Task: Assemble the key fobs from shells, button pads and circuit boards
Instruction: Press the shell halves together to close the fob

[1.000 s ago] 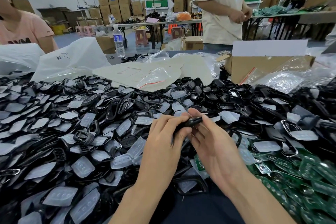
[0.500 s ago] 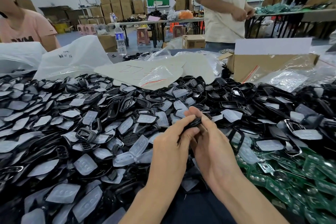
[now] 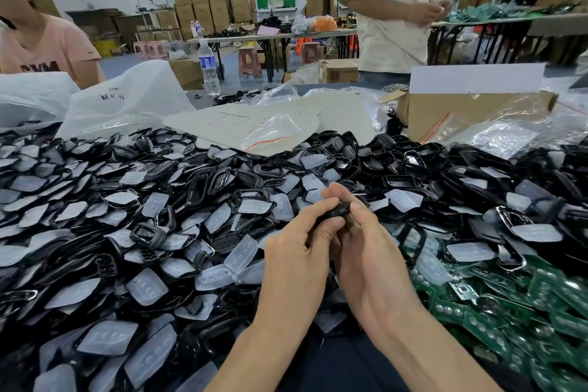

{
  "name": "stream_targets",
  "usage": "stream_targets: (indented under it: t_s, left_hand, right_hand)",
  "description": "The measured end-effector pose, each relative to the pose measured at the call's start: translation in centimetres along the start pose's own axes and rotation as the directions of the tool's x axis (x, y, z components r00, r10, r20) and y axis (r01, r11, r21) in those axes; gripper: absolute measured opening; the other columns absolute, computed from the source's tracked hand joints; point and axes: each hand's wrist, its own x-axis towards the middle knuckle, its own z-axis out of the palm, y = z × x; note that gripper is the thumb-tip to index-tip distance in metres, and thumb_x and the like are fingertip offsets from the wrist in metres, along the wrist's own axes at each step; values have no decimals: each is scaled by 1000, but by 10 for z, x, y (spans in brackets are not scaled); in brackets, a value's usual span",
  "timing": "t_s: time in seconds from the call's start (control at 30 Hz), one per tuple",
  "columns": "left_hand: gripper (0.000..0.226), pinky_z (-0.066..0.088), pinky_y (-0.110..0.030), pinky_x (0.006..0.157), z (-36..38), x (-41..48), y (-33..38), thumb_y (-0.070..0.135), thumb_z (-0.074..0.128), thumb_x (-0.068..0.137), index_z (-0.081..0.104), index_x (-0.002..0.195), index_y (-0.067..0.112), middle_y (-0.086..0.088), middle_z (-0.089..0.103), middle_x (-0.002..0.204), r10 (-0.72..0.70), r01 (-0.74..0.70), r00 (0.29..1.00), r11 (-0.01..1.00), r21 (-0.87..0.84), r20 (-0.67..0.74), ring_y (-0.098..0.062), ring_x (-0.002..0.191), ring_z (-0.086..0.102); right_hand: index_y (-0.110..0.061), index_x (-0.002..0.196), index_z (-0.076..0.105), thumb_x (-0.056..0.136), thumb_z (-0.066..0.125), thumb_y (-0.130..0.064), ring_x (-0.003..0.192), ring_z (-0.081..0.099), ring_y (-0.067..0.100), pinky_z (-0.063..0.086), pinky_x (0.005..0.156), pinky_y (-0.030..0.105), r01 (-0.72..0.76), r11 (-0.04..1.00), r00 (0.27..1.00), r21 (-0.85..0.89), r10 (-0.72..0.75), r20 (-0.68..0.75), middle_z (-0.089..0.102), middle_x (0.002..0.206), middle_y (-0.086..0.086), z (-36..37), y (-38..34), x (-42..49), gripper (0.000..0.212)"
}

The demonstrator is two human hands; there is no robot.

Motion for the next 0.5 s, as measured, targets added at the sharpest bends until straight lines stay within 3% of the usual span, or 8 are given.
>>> stream_targets:
  t_s: [0.1, 0.17, 0.27, 0.37, 0.5]
  left_hand:
    - [33, 47, -8, 69, -2, 2, 0, 23, 67, 96, 66, 105, 55, 27, 72, 93, 35, -35, 999, 999, 18, 14, 4, 79, 68]
    - [21, 53, -17, 83, -4, 4, 0, 27, 65, 97, 64, 106, 46, 23, 73, 105, 5, -4, 1000, 996, -87, 12, 0, 99, 69]
    - [6, 59, -30, 83, -9, 8, 3, 32, 61, 98, 65, 101, 36, 7, 75, 103, -71, 69, 997, 952, -297, 4, -15, 98, 72]
    - [20, 59, -28, 81, -10, 10, 5, 36, 61, 90, 68, 104, 22, 2, 75, 102, -148, 156, 988, 878, -453, 53, -14, 97, 71]
    - [22, 56, -24, 86, -8, 10, 4, 39, 64, 86, 71, 103, 28, 6, 75, 102, -183, 186, 982, 892, -413, 47, -8, 95, 69]
  right_hand:
    - [-14, 123, 71, 107, 40, -21, 120, 66, 17, 47, 107, 37, 13, 1000, 999, -17, -12, 38, 72, 125, 3, -1, -3, 0, 36]
    - [-13, 121, 72, 107, 41, -20, 120, 66, 17, 48, 103, 33, 57, 997, 996, -55, -54, 66, 73, 124, 5, -3, -4, 0, 34]
    - [-23, 116, 74, 104, 49, -22, 113, 69, 9, 51, 95, 24, 204, 932, 978, -299, -183, 99, 76, 117, -4, -5, -7, -2, 27]
    - [-38, 108, 72, 98, 60, -27, 105, 68, -4, 49, 85, 8, 343, 781, 939, -523, -292, 180, 75, 111, -19, -3, -10, -7, 19]
    - [-50, 97, 70, 97, 65, -24, 105, 66, -5, 48, 86, 7, 386, 705, 918, -596, -357, 173, 73, 109, -24, -7, -12, -7, 27]
